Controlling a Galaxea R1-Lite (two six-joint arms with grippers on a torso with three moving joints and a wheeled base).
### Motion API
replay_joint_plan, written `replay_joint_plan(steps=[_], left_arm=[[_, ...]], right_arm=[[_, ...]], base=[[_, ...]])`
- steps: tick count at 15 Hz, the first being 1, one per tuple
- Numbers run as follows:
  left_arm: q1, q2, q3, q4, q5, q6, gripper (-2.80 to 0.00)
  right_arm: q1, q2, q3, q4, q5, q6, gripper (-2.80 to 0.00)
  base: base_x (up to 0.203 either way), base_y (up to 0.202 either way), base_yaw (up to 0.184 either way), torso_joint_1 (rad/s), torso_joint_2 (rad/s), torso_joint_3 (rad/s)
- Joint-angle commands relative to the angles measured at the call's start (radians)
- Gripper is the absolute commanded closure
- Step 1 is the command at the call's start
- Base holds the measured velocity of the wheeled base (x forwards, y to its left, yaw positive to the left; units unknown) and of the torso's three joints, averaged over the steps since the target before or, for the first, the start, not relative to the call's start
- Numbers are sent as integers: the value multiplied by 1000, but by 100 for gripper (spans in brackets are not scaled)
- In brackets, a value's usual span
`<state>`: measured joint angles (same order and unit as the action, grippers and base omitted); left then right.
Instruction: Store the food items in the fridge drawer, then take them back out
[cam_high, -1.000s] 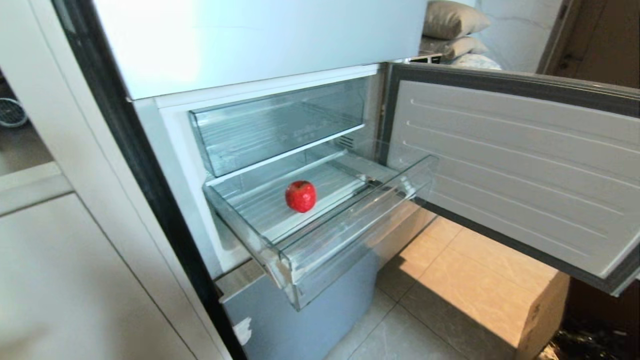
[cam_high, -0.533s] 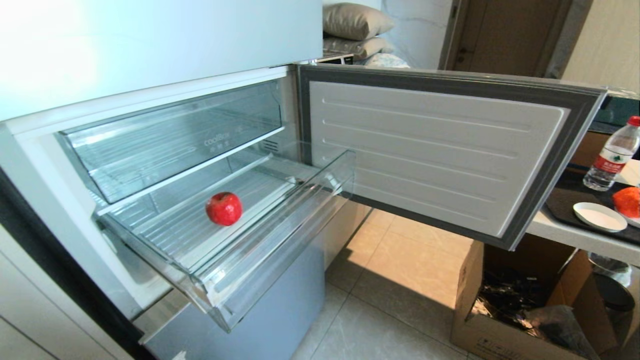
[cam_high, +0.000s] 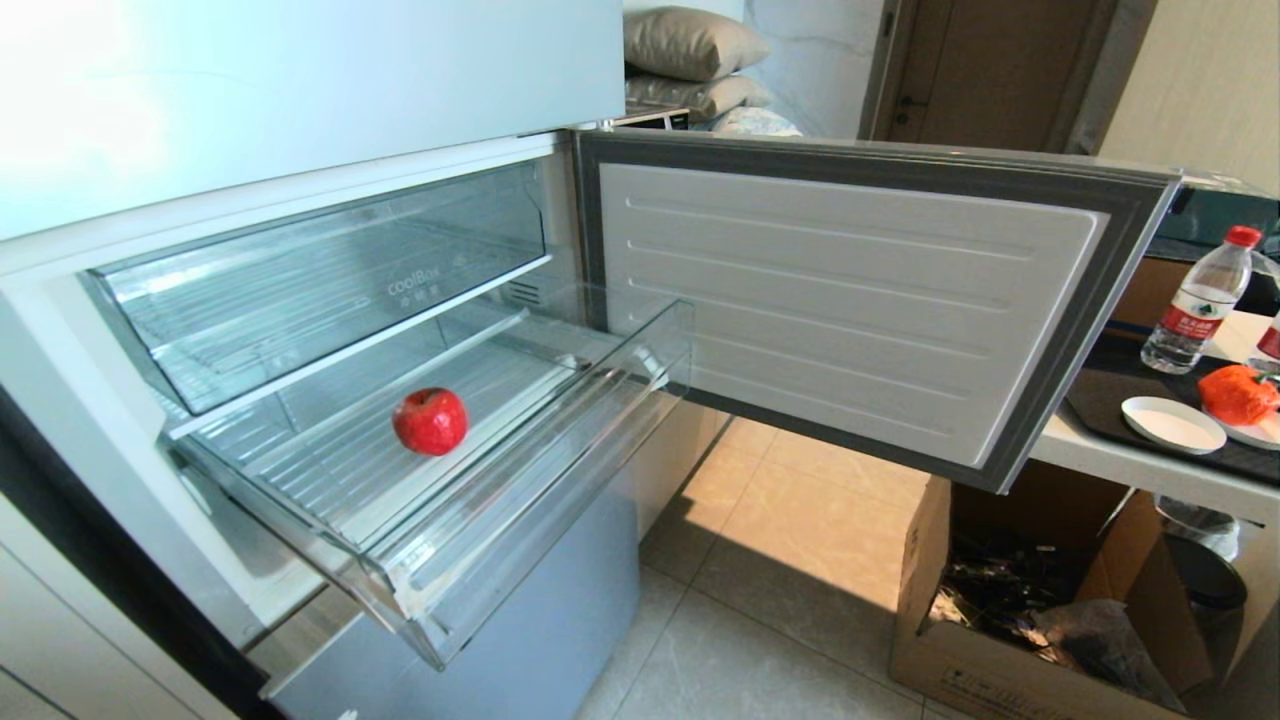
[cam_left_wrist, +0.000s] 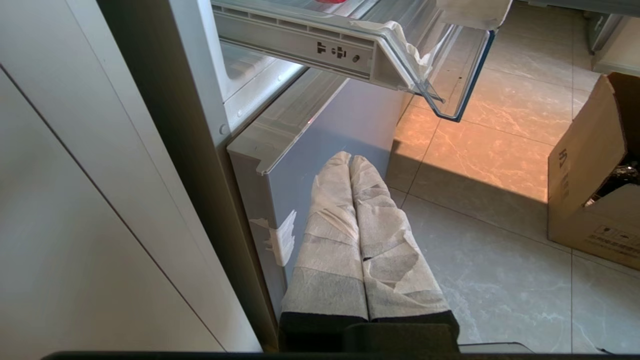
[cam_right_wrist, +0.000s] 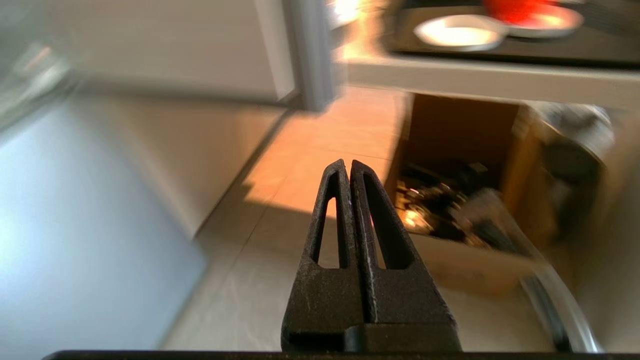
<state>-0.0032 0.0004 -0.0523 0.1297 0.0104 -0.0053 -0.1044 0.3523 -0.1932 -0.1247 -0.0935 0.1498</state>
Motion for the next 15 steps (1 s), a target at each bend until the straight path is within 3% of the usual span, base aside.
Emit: replay_joint_plan(steps=[1,3,5,9,12,15], left_arm=[[0,0,0,1,0,-1,0],[0,0,0,1,0,-1,0],[0,0,0,1,0,-1,0],[0,0,0,1,0,-1,0],[0,0,0,1,0,-1,0],[0,0,0,1,0,1,0]], right_arm=[[-146,296,-93,-30,-10,53,0],[-382,484,-174,-93,0,68,0],[-510,649,-254,-176,48,69,0],[-578,916,-372,-263,84,77,0],[-599,1120,-435,-432,113,76,0],[-602,1316,-547,-596,235,70,0]], base=[[0,0,0,0,0,0],[0,0,0,0,0,0],[0,0,0,0,0,0],[0,0,0,0,0,0],[0,0,0,0,0,0],[0,0,0,0,0,0]])
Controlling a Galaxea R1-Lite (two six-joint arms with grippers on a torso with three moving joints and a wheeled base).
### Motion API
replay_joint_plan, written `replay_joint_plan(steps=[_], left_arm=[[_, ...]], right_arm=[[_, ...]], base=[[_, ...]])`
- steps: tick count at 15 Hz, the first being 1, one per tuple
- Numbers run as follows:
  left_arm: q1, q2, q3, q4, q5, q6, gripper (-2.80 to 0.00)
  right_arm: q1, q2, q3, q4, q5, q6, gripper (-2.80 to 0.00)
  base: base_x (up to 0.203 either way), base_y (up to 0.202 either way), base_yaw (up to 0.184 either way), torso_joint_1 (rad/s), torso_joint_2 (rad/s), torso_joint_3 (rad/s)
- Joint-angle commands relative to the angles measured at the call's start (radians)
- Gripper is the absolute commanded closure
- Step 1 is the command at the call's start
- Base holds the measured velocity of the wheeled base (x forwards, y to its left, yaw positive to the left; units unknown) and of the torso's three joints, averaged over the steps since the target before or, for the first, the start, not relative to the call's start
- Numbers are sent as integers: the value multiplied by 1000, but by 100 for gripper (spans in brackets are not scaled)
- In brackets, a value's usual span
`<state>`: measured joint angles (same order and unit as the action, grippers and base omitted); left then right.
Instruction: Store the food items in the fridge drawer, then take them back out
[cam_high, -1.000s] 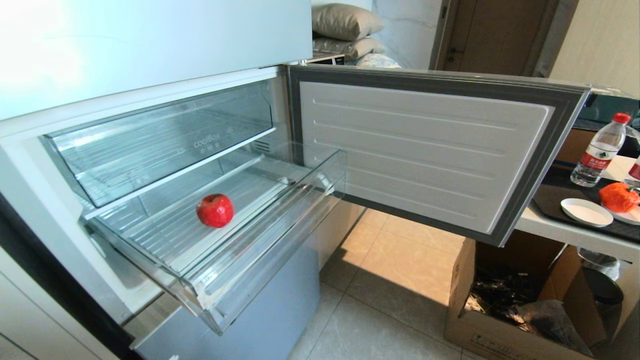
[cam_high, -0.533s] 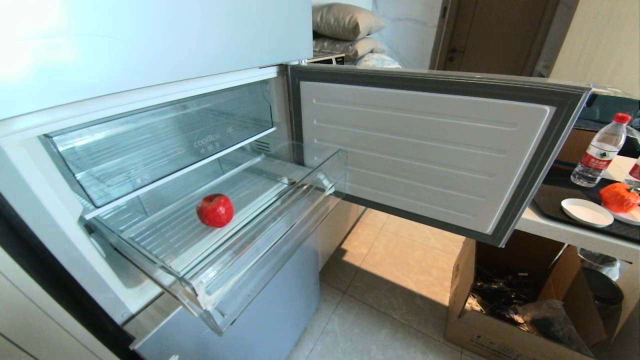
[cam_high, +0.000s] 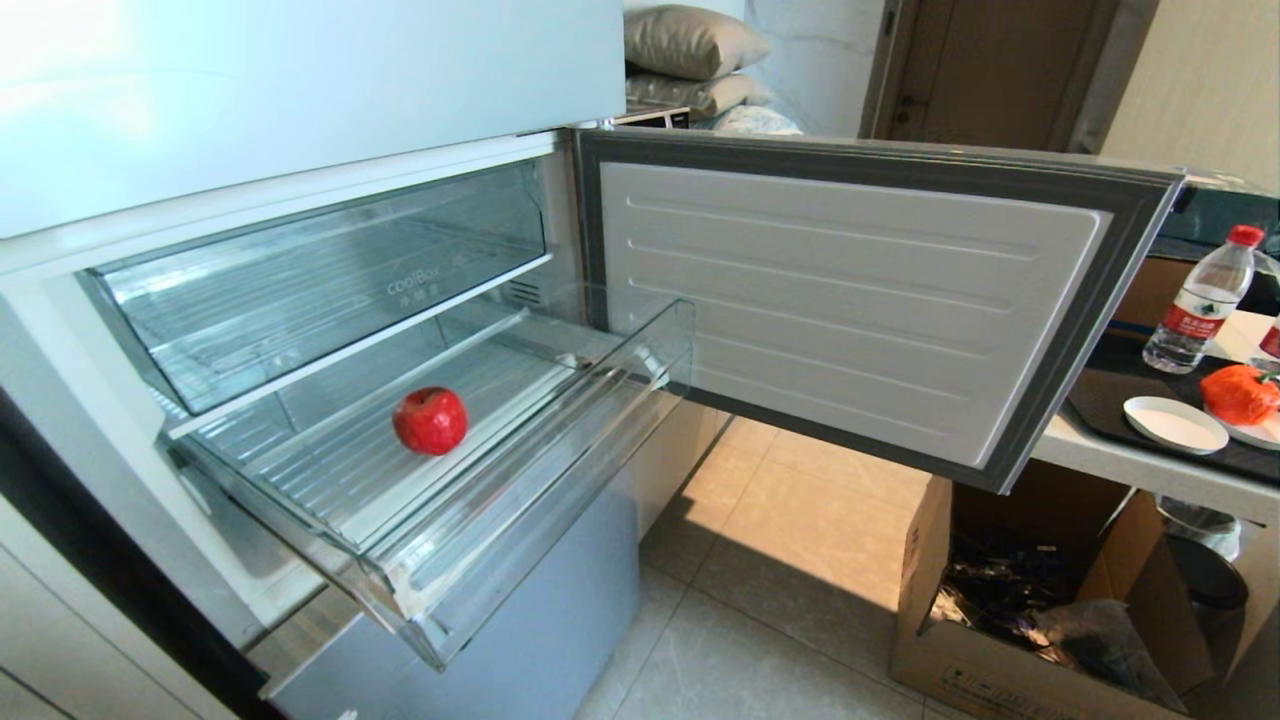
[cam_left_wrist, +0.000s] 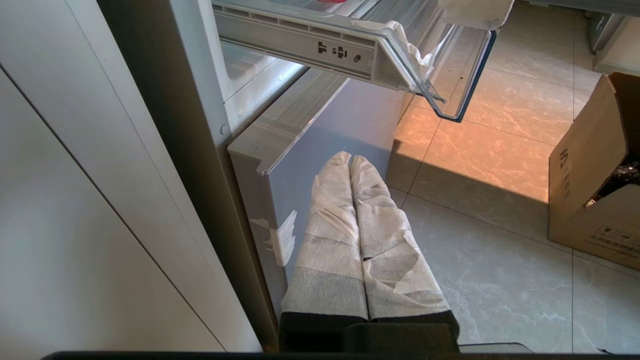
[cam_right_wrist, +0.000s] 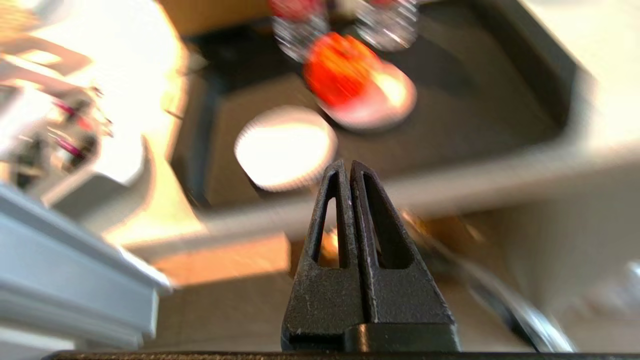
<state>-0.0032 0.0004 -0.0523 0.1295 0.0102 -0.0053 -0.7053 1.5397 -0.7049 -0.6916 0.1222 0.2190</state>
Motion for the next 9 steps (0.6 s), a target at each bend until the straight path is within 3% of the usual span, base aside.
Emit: replay_joint_plan(steps=[1,4,5,9], left_arm=[[0,0,0,1,0,-1,0],[0,0,0,1,0,-1,0],[0,0,0,1,0,-1,0],[0,0,0,1,0,-1,0]], right_arm=[[0,185,-91,-49,52,-3,0],[12,334,-226,-71,82,-41,0],[16,380,-263,-73,82,-56,-280],[46,534,-431,-37,33,-74,-280]], base=[[0,0,0,0,0,0],[0,0,0,0,0,0],[0,0,0,0,0,0],[0,0,0,0,0,0]])
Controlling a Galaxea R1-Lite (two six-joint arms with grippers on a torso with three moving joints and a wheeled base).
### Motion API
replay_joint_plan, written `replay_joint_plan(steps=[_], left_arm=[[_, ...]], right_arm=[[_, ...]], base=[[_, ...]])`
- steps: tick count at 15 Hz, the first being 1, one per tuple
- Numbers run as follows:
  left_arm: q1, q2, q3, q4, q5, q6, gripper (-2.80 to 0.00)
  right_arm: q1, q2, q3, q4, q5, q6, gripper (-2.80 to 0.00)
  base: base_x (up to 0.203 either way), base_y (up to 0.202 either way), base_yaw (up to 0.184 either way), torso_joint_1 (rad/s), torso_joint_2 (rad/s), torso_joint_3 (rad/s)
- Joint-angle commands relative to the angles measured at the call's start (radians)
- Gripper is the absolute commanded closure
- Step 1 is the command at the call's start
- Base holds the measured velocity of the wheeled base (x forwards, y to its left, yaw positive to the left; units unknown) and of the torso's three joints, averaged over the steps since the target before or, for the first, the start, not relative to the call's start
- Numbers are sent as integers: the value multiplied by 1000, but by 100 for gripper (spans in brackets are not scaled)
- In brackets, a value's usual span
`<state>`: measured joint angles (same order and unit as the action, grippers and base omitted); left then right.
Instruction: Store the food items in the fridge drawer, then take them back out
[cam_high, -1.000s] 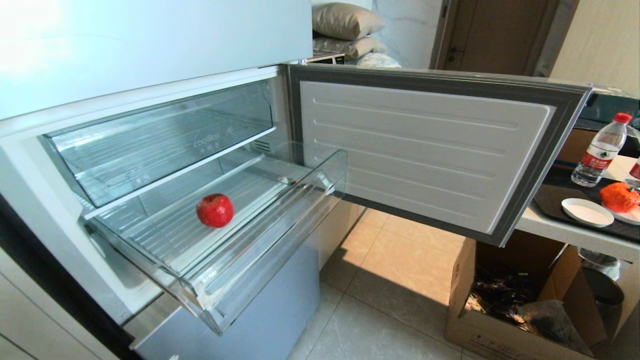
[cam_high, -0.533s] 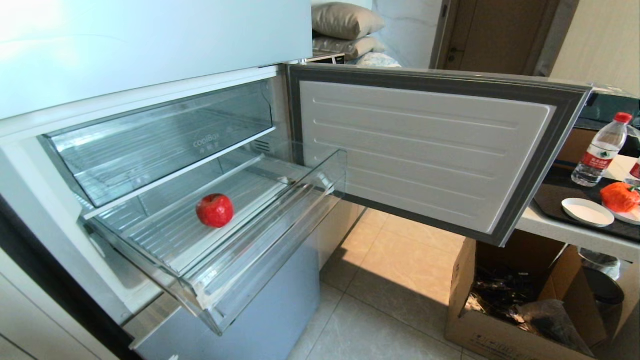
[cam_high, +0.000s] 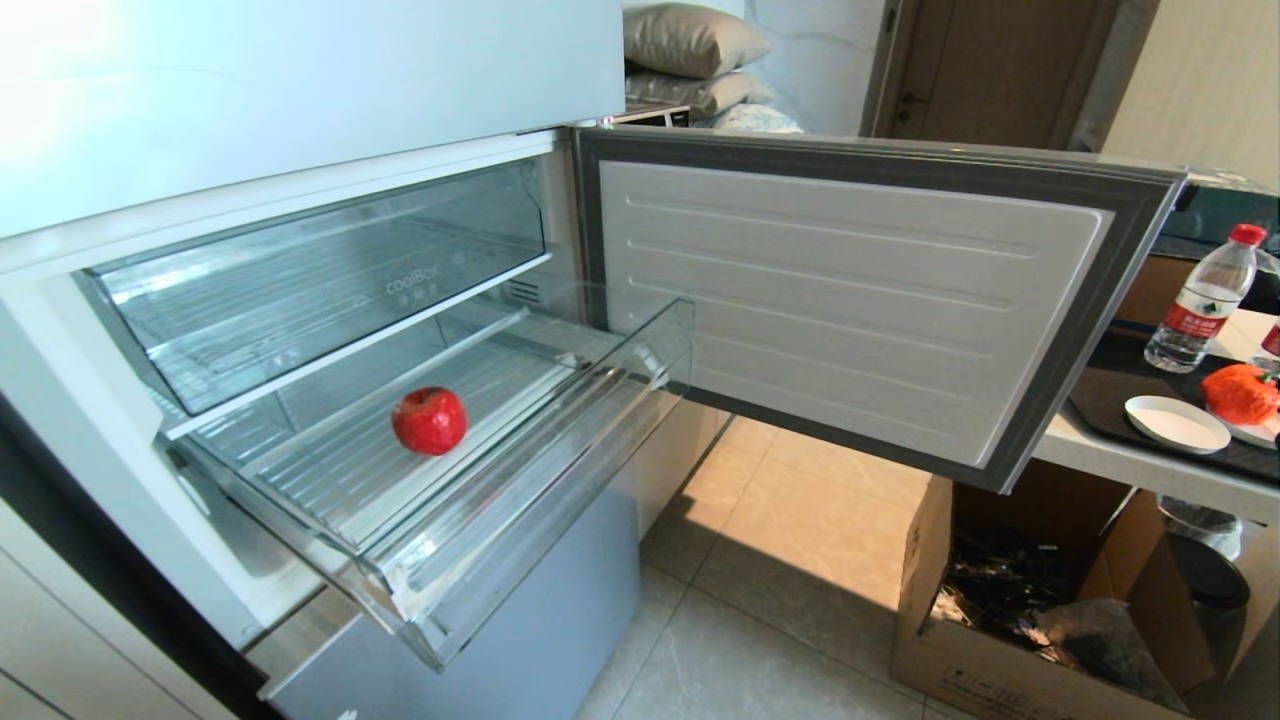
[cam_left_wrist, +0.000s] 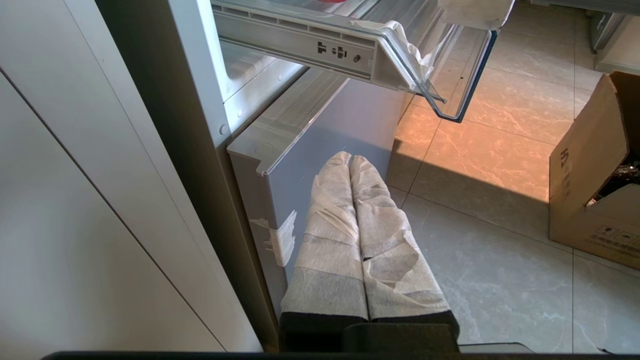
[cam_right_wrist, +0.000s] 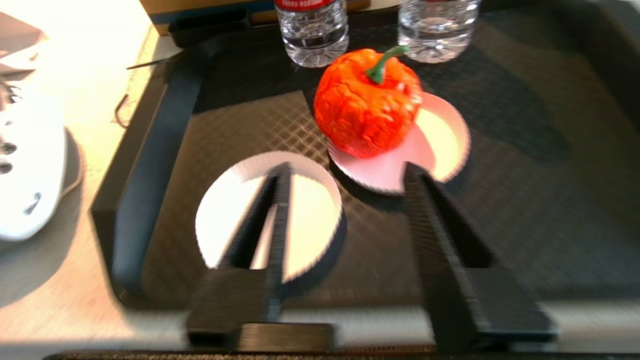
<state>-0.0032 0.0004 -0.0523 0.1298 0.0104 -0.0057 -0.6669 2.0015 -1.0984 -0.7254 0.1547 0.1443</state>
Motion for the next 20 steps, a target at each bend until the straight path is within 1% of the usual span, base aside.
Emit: replay_joint_plan(steps=[1,3,5,7,9,13,16,20], left_arm=[[0,0,0,1,0,0,0],[0,0,0,1,0,0,0],[0,0,0,1,0,0,0],[0,0,0,1,0,0,0],[0,0,-1,1,0,0,0],[-1,0,0,1,0,0,0],[0,0,0,1,0,0,0],[0,0,-1,1,0,0,0]], right_arm=[[17,83,-67,0,-2,0,-280],[29,99,-122,6,-5,-3,-280],[30,122,-180,61,-13,-34,-280],[30,154,-243,109,-46,-46,-280],[29,177,-283,124,-57,-53,-280],[27,241,-376,138,-131,-105,-280],[13,280,-407,140,-138,-122,-280],[1,335,-469,139,-144,-124,-280]], base=[[0,0,0,0,0,0],[0,0,0,0,0,0],[0,0,0,0,0,0],[0,0,0,0,0,0],[0,0,0,0,0,0],[0,0,0,0,0,0],[0,0,0,0,0,0],[0,0,0,0,0,0]])
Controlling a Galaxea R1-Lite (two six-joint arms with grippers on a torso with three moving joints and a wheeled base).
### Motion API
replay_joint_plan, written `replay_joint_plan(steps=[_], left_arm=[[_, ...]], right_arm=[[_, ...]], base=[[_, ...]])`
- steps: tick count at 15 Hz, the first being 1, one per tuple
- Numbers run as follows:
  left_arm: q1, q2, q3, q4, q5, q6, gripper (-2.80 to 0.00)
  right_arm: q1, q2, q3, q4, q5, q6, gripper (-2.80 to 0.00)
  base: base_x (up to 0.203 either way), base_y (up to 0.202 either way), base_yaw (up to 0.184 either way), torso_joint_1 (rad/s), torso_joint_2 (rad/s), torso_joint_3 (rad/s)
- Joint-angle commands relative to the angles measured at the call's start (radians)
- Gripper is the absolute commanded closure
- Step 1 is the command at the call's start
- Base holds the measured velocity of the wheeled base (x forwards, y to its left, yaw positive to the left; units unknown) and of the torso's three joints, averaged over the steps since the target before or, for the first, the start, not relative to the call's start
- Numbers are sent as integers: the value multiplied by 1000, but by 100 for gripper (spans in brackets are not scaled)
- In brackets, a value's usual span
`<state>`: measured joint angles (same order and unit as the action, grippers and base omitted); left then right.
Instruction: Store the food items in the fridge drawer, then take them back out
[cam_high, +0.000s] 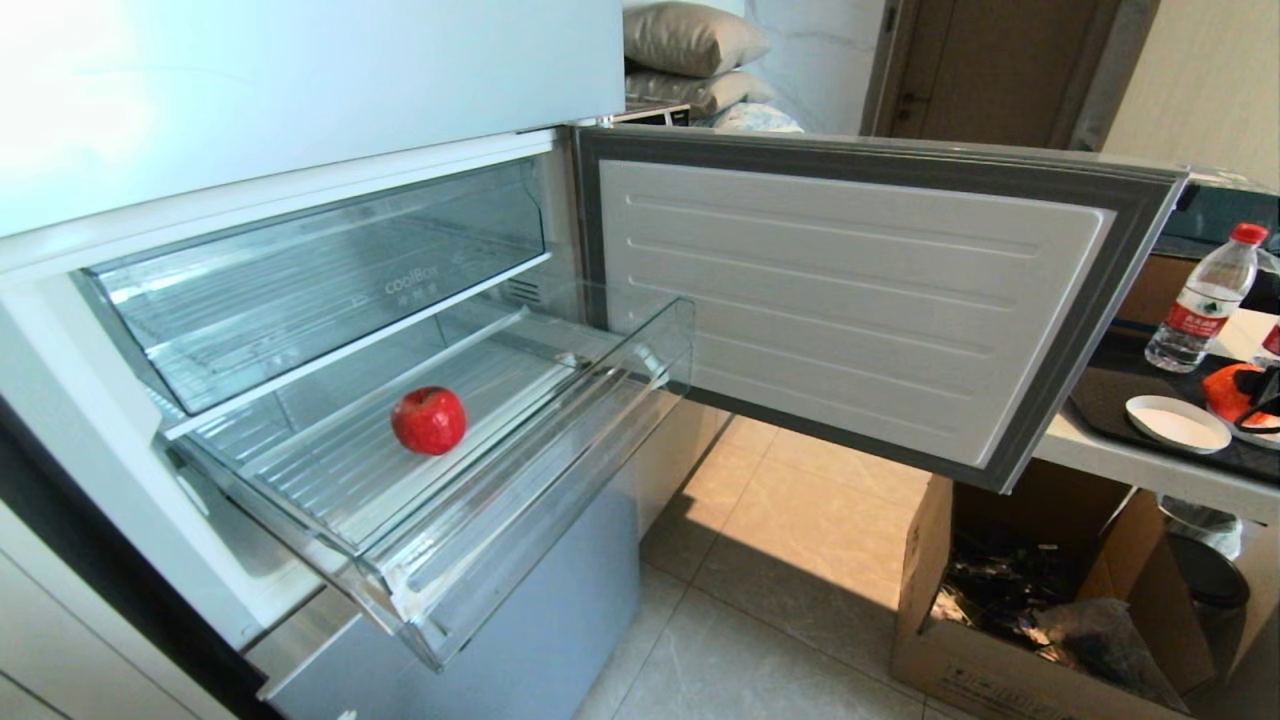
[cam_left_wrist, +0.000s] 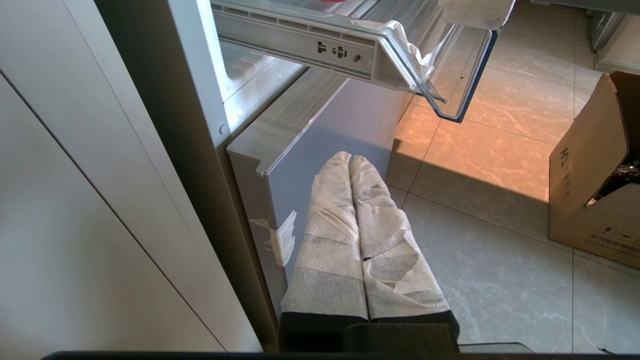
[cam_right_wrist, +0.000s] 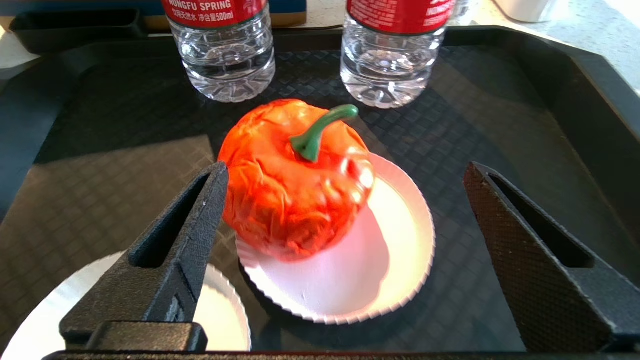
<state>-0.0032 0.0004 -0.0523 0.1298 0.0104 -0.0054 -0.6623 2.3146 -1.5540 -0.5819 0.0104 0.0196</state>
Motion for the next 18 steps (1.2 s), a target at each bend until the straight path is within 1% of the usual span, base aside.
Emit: replay_joint_plan(steps=[1,7,15,18], left_arm=[[0,0,0,1,0,-1,0],[0,0,0,1,0,-1,0],[0,0,0,1,0,-1,0],[0,0,0,1,0,-1,0]], right_arm=[[-5,35,-29,-5,0,3,-280],[-3,118,-145,-3,10,9,-280],[12,157,-190,-3,31,12,-280],[12,161,-210,-3,60,16,-280]], base=[[0,0,0,0,0,0],[0,0,0,0,0,0],[0,0,0,0,0,0],[0,0,0,0,0,0]])
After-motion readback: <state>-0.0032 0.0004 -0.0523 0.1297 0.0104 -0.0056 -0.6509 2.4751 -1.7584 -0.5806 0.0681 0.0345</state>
